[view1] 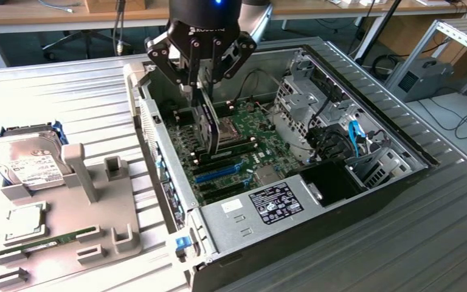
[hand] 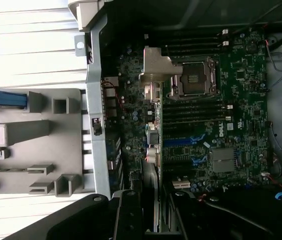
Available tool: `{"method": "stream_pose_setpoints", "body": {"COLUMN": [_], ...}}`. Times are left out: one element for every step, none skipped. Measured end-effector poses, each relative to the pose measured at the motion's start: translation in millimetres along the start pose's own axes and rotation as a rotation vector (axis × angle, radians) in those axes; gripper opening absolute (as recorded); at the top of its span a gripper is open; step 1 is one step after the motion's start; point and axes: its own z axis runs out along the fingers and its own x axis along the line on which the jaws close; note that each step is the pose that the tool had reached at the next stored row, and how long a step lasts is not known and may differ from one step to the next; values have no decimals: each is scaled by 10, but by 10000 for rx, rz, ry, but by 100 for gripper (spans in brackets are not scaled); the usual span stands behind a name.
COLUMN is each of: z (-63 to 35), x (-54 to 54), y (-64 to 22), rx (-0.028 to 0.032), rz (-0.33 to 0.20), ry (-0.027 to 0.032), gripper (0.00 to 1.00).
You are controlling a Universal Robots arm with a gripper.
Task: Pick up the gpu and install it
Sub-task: 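Pick up the gpu and move the gpu toward the slot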
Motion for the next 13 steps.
{"method": "stream_pose_setpoints", "body": {"z": [1, 2, 2, 3, 5, 5, 6, 7, 7, 8, 9, 9, 11], "x": [-6, -10, -15, -21, -31, -37, -41, -46, -50, -55, -59, -65, -75], "y": [1, 1, 1, 2, 3, 4, 4, 5, 5, 6, 6, 7, 8], "rx": [1, 0, 0, 1, 1, 1, 1, 2, 1, 2, 1, 2, 3], "rz": [0, 0, 0, -1, 0, 0, 0, 0, 0, 0, 0, 0, 0], "ry": [0, 0, 0, 0, 0, -1, 0, -1, -1, -1, -1, 0, 0], "gripper": [26, 26, 26, 26, 26, 26, 26, 26, 26, 26, 26, 26, 26]}}
